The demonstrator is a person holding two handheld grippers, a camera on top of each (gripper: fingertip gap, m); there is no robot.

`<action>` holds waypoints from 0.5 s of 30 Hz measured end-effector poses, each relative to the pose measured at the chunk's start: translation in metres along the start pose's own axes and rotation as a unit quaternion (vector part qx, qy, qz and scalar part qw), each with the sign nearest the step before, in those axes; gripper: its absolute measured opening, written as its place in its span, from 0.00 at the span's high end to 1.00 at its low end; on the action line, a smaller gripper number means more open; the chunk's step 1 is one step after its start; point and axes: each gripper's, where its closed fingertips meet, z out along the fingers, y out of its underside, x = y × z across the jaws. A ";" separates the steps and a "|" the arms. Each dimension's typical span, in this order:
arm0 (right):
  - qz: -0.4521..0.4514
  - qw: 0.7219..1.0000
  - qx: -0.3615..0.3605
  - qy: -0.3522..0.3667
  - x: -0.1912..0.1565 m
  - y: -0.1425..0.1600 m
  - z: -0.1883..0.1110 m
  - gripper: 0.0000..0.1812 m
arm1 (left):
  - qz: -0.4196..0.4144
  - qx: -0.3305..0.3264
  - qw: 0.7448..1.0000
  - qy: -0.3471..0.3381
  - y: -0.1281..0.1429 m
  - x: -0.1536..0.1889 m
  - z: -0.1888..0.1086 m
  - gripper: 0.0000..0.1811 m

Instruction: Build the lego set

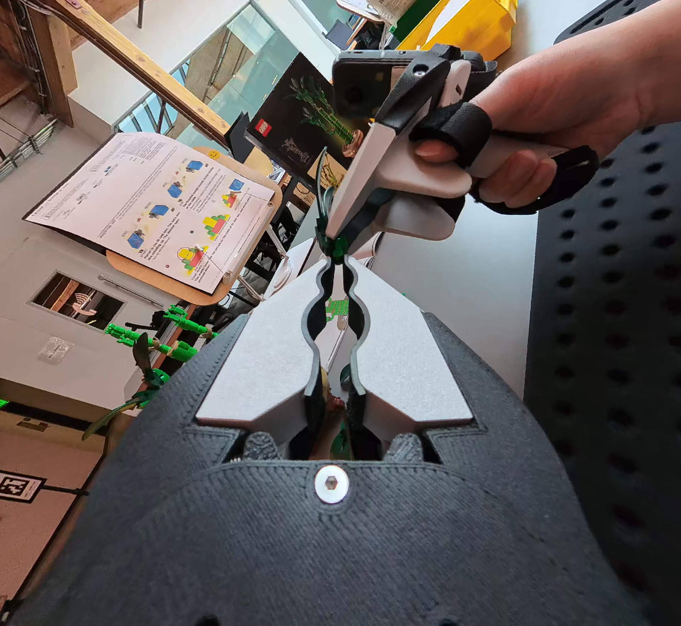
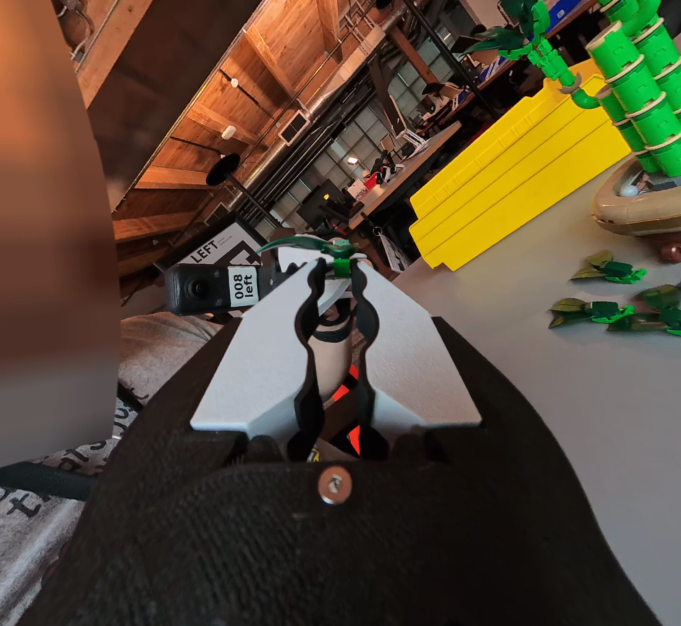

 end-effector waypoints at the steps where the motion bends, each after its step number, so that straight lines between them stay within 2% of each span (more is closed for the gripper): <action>1: -0.001 1.000 0.002 0.002 0.001 0.000 -0.001 0.93 | 0.000 -0.001 1.000 -0.001 0.000 0.000 0.000 0.99; 11: -0.015 1.000 -0.009 0.021 0.005 0.005 -0.001 0.97 | -0.012 -0.007 1.000 0.009 0.005 0.004 -0.001 0.99; 15: -0.043 0.999 0.010 0.031 0.009 0.000 -0.001 0.97 | -0.091 -0.009 0.996 0.017 0.016 0.002 0.002 0.97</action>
